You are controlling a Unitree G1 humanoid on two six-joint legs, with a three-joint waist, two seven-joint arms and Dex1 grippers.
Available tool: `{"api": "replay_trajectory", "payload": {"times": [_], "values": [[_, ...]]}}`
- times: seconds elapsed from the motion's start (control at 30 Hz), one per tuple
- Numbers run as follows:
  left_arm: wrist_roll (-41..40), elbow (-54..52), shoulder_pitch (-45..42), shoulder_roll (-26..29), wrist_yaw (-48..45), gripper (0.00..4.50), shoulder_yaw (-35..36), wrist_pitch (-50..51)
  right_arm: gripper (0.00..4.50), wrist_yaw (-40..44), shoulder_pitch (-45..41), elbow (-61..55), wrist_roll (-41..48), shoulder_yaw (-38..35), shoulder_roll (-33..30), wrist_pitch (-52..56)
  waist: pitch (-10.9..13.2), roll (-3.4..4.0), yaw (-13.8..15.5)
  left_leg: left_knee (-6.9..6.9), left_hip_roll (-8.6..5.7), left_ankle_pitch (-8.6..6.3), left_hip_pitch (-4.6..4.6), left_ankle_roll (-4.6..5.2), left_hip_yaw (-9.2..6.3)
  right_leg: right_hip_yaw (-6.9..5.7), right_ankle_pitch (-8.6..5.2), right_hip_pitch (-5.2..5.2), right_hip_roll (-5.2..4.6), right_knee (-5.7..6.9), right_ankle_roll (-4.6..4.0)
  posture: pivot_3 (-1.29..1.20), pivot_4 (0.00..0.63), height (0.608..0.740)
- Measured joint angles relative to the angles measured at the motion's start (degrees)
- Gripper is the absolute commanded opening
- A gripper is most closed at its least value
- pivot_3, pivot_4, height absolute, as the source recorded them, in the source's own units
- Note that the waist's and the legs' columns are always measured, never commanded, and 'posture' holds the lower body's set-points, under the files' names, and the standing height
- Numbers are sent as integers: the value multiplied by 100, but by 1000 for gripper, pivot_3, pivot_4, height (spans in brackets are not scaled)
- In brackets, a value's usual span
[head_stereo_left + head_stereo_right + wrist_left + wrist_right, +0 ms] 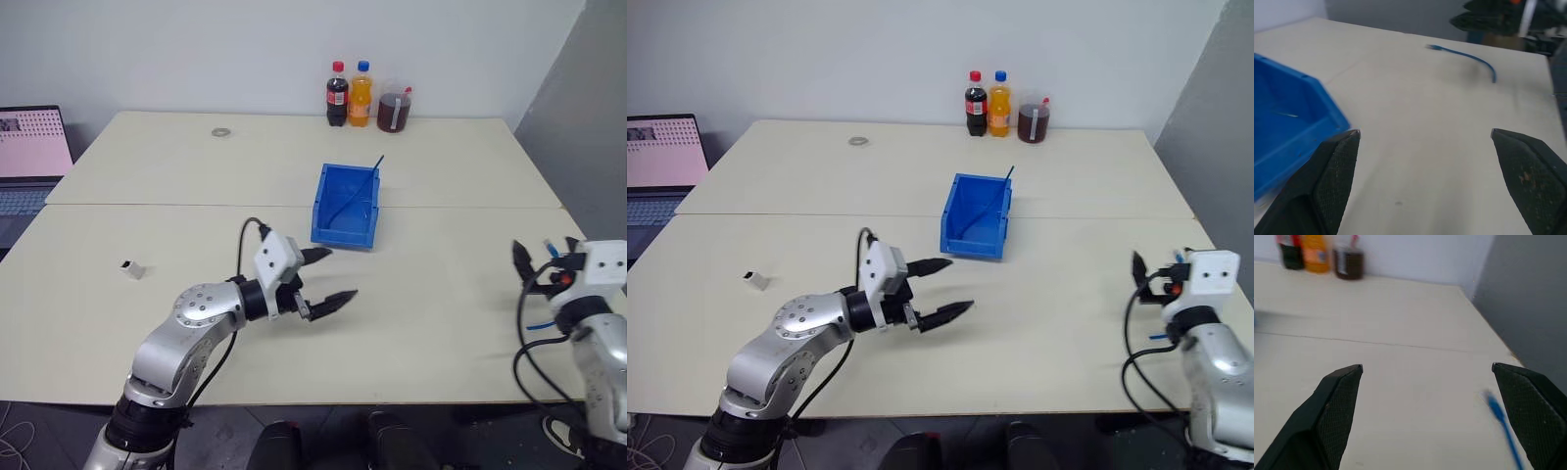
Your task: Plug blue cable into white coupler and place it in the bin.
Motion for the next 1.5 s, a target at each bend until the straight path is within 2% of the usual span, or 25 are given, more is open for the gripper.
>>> {"api": "replay_trajectory", "payload": {"times": [0.1, 0.37, 0.47, 0.57, 0.7, 0.77, 1.03, 1.1, 1.3, 1.5], "values": [[-62, 5, -261, 125, -370, 4500, -264, 168, 4494, 174, -368, 1149, -12, -214, -668, 514, 1, 9, 2, -2, -9, 0, 1, 1, 1, 2, -1, 2, 0, 1, -2, 0, 150, 740], [15, 274, -635, 213, -924, 4500, -631, 73, 4494, 532, -1055, 3002, -76, -67, -1067, 875, 3, 16, -25, -1, 0, 0, 0, 1, 0, 4, -3, 2, 16, 1, -6, 0, 150, 740], [107, 464, -686, 230, -1074, 4500, -645, -97, 4494, 646, -1281, 3357, -62, -7, -1104, 1040, 3, 15, -62, -1, 1, 0, 3, 1, -1, 7, -2, 4, 16, 1, -4, 0, 150, 740], [201, 591, -698, 238, -1166, 4500, -656, -258, 3953, 719, -1412, 3485, -59, 21, -1147, 1197, 2, 10, -75, 3, 2, 0, 6, 0, -3, 5, -1, 9, 16, 1, -3, 0, 150, 740], [313, 778, -698, 237, -1257, 4500, -665, -451, 2917, 799, -1425, 3381, -37, 47, -1147, 1420, 2, 8, -72, 5, 4, 0, 9, 0, -4, 3, -1, 16, 14, 0, -2, 0, 150, 740], [367, 805, -698, 236, -1264, 4500, -665, -540, 2650, 832, -1397, 3293, -38, 80, -1146, 1479, 2, 8, -70, 4, 5, 0, 9, 0, -4, 2, -1, 16, 13, -1, -2, 0, 150, 740], [508, 1038, -699, 195, -1275, 4500, -665, -742, 477, 870, -1310, 3135, 167, -134, -1112, 1800, 1, 3, -65, 3, 8, 0, 8, 0, -4, 0, -1, 17, 14, -1, -2, 0, 150, 740], [529, 1143, -700, 192, -1273, 4500, -664, -806, 59, 998, -1242, 3129, 268, -205, -1132, 1822, 1, 3, -65, 3, 8, 0, 9, 0, -4, 0, -1, 17, 14, -1, -2, 0, 150, 740], [628, 1223, -701, 211, -1274, 4500, -660, -868, 59, 1962, -855, 2721, 343, 149, -1494, 1859, 2, 5, -79, 0, 8, 0, 12, 1, -7, 2, -2, 16, 16, -2, -2, 0, 150, 740], [632, 1202, -479, 459, -1246, 4500, -467, -926, 59, 3251, -488, 1102, 333, 1053, -2115, 1596, 12, 30, -122, -2, 14, 0, 16, 0, -9, 3, -2, 14, 19, 2, -1, 0, 150, 740]]}}
